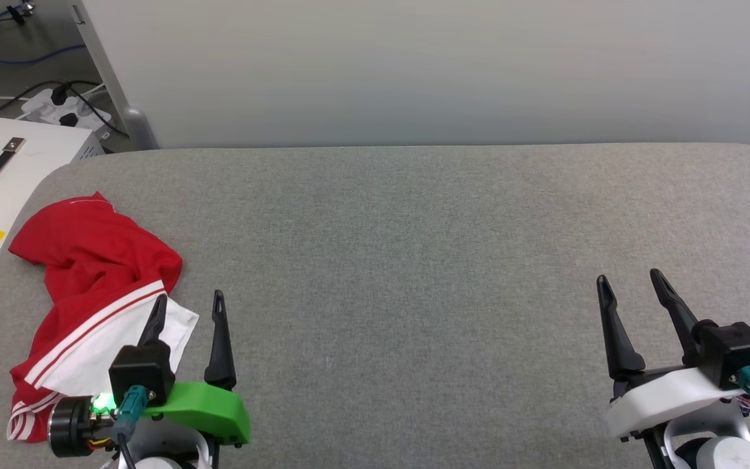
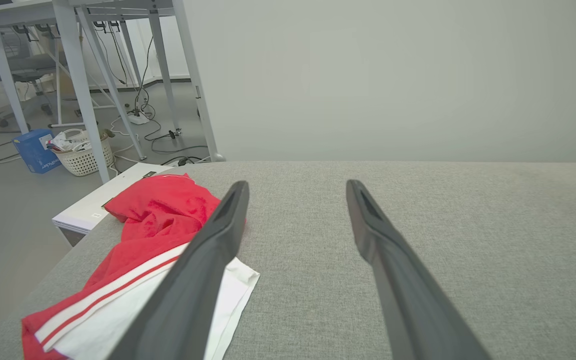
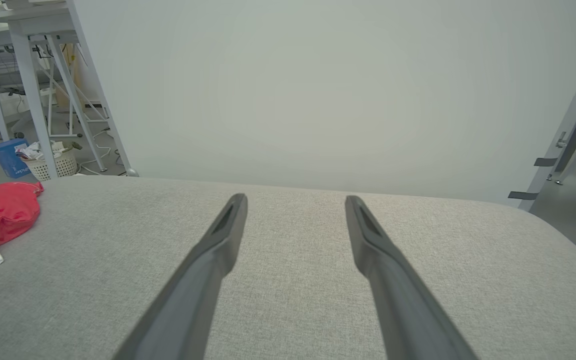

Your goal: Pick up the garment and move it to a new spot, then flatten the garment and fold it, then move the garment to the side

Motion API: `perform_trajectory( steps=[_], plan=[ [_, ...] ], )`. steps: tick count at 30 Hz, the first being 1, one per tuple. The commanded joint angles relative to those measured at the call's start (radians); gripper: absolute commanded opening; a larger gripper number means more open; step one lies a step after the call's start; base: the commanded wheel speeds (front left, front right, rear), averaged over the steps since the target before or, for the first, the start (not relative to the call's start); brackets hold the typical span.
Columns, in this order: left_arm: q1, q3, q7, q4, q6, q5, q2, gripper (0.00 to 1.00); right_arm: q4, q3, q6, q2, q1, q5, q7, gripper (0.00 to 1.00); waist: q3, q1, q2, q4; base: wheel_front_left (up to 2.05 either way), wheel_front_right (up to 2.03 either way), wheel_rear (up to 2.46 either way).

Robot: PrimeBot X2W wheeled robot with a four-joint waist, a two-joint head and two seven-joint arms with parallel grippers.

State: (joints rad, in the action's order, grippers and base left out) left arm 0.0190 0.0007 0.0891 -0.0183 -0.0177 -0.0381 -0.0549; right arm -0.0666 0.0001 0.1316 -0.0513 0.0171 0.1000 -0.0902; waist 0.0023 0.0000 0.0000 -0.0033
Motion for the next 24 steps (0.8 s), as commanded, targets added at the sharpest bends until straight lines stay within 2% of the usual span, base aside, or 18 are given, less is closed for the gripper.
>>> perform_trajectory(
  steps=[1,24],
  plan=[
    [0.011,0.003,0.011,-0.002,-0.005,-0.011,0.002,1.00,-0.011,0.002,0.000,0.000,0.004,0.001,-0.012,1.00,0.000,0.0000,0.0000,0.000,0.00,0.00,0.00],
    [0.024,0.010,0.058,0.016,0.009,-0.033,0.003,1.00,-0.006,-0.007,-0.001,0.001,0.027,0.009,-0.059,1.00,0.002,0.0000,0.0000,-0.004,0.00,0.00,0.00]
  ],
)
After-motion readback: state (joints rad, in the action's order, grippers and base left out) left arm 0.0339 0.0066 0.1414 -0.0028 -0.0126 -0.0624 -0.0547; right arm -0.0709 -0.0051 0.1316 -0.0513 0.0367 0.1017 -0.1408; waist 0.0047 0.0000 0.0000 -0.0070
